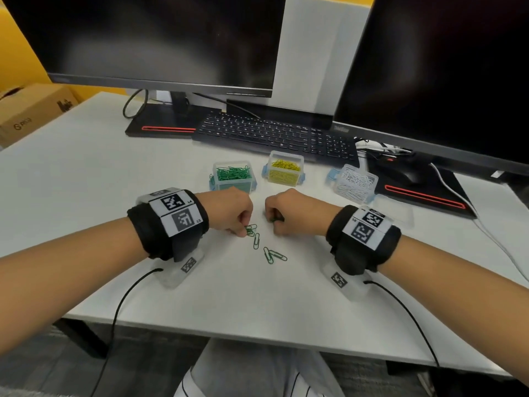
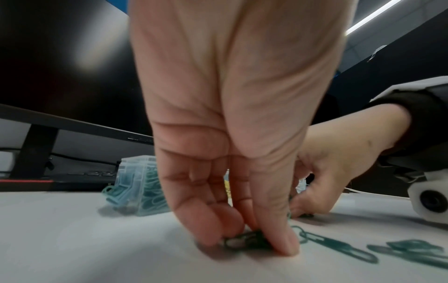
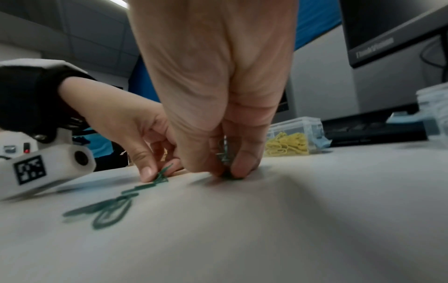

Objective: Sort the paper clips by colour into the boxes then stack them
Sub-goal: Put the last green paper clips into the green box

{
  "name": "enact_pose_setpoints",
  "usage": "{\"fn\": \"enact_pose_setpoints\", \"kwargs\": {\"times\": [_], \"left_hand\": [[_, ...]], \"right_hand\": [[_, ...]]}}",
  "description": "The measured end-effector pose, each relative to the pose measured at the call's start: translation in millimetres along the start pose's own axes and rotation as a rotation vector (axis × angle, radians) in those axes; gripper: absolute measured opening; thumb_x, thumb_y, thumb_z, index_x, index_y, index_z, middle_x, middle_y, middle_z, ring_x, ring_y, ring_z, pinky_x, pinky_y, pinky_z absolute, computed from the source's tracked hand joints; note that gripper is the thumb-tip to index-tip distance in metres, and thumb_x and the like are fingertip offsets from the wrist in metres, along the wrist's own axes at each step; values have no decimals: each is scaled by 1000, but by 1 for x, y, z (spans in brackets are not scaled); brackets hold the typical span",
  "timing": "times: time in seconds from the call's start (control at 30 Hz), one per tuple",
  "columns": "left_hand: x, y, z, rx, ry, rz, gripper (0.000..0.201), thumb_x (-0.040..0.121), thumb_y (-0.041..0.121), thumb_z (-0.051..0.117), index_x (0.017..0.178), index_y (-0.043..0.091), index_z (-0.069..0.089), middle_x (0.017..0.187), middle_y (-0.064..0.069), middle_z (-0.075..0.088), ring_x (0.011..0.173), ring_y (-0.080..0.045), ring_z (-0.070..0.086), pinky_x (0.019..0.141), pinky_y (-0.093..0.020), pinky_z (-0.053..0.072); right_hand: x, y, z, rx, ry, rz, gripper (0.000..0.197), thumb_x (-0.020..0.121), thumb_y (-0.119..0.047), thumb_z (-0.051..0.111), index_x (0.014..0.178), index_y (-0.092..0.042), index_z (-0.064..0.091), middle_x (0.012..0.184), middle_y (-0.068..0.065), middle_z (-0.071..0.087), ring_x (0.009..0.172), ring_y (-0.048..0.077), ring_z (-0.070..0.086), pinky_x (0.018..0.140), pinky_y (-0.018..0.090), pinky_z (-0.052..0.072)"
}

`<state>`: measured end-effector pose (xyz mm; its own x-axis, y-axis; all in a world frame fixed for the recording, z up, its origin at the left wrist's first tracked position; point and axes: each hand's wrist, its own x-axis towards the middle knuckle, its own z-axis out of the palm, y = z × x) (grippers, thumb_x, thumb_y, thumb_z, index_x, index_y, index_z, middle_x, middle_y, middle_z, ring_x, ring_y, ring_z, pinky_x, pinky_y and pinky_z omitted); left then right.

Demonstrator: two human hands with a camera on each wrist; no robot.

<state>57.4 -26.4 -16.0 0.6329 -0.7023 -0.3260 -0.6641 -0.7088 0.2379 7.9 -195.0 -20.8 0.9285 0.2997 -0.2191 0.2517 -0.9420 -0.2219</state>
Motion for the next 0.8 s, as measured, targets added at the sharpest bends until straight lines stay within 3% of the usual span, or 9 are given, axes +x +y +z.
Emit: {"fn": "enact_pose_setpoints", "kwargs": {"times": [0.17,0.27,0.33,0.4,0.5,0.6,0.67,0.73,0.8], "left_hand": [[-1,0,1,53,-25,65,9,86,22,67,90,14,66,83,4,62,77,-15,58,73,-30,53],[-3,-5,-4,14,-8,78,9,84,23,70,87,15,66,81,4,64,76,-14,60,75,-32,55],[-5,-11,-18,-62,99,71,10,83,22,71,87,13,67,81,4,66,75,-13,61,71,-26,52],[-3,-20,-40,-102,298,37,9,82,20,72,87,13,68,79,6,63,72,-8,58,67,-18,45],[7,-35,-64,-149,510,-33,12,82,21,73,90,13,69,86,2,66,83,-12,61,74,-22,46],[21,-46,-65,-143,457,-111,24,79,24,76,97,11,66,92,-3,64,83,-16,58,74,-25,45],[27,-53,-61,-199,441,-131,22,79,21,76,96,10,66,90,-4,65,74,-15,59,70,-26,50],[27,-62,-62,-332,526,-144,7,86,12,68,91,9,66,86,-8,69,65,-12,63,63,-21,54],[27,-75,-64,-390,616,-207,9,90,5,57,89,10,64,87,-10,69,68,-18,67,63,-23,56]], "right_hand": [[11,0,2,44,-13,11,18,80,-11,66,91,-17,53,92,1,59,80,18,53,66,25,44],[13,4,1,72,-18,-20,18,80,-9,66,89,-17,53,88,-4,57,78,15,52,62,19,42],[13,7,-3,87,-41,-26,17,81,-9,66,88,-18,53,82,-9,55,74,11,51,58,14,37],[17,11,-15,152,-55,-15,11,85,-10,65,87,-17,57,81,-10,57,71,9,54,58,12,40],[30,12,-43,511,53,4,8,87,-3,64,87,-11,60,78,-2,64,63,7,61,59,16,48],[53,3,-64,779,210,19,7,87,0,64,90,-6,62,75,-1,65,58,4,63,59,17,51],[71,-5,-67,741,261,-4,9,86,1,65,93,-5,62,74,0,65,60,6,63,64,21,55],[84,-13,-64,642,254,4,11,87,-5,67,97,-5,63,76,2,66,63,9,65,66,22,56],[90,-17,-60,595,234,15,11,89,-13,66,100,-7,64,85,4,68,72,13,67,72,24,58]]}}
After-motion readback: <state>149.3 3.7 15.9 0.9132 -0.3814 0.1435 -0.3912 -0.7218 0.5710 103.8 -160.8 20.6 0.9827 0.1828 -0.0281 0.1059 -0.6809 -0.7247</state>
